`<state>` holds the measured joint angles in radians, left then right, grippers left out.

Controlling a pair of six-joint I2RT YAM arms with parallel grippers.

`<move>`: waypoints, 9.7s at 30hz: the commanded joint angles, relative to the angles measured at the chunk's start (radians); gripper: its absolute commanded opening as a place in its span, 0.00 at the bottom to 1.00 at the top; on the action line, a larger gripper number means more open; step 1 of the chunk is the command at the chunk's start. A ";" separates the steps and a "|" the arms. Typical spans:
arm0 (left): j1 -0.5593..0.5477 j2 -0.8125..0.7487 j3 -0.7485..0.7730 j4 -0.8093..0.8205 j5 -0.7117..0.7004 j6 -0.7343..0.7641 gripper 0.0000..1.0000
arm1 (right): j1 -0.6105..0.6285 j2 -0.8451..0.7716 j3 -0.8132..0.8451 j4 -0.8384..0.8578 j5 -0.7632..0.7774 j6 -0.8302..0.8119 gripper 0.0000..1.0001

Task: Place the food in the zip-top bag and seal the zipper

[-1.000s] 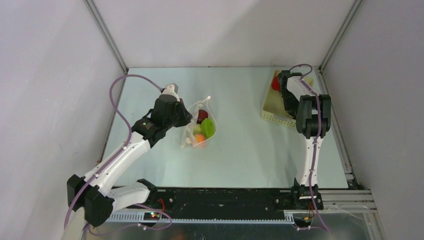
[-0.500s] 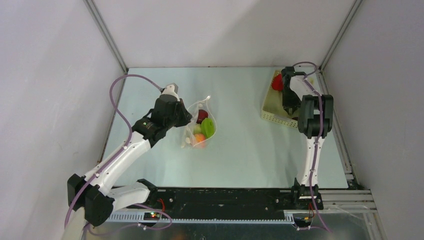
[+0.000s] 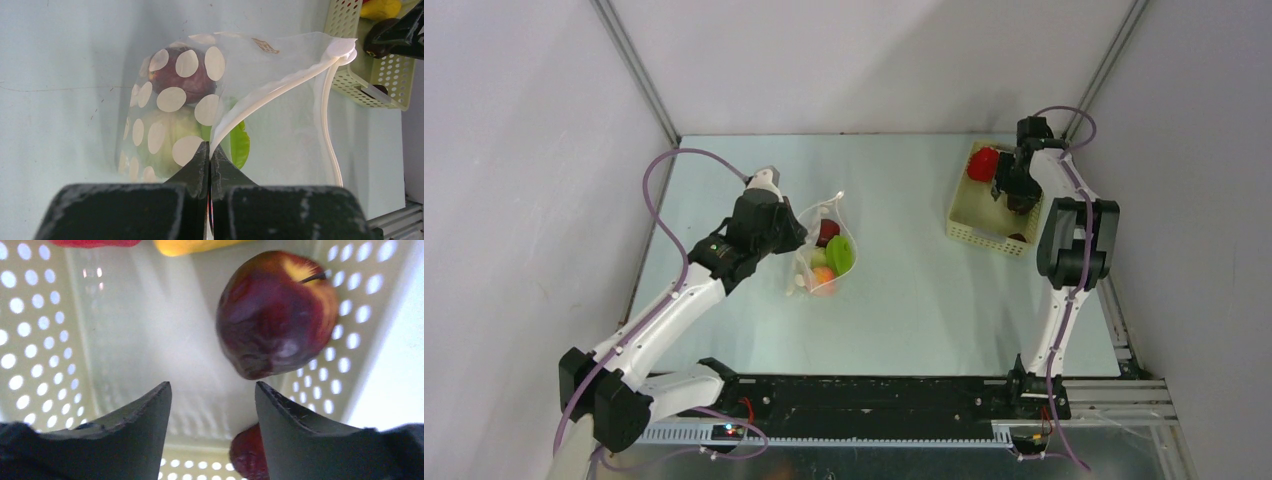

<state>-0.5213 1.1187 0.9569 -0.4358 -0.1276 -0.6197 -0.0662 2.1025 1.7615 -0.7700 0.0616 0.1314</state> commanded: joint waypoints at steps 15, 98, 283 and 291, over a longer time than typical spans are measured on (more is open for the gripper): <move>0.000 0.016 0.065 0.001 -0.036 0.030 0.00 | 0.003 0.123 0.154 0.135 0.273 0.034 0.88; 0.000 -0.213 -0.021 -0.055 -0.024 -0.081 0.00 | 1.213 -0.655 -0.490 0.854 0.314 0.228 0.99; 0.049 -0.110 -0.063 0.047 0.006 -0.012 0.00 | 0.295 -0.671 -0.269 0.142 -0.350 0.177 0.00; 0.049 -0.130 -0.052 0.034 0.033 -0.020 0.00 | 0.717 -0.731 -0.366 0.471 -0.344 0.301 0.00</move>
<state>-0.4789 1.0206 0.8787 -0.4072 -0.1173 -0.6460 0.5289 1.3552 1.4063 -0.5144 -0.2775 0.3664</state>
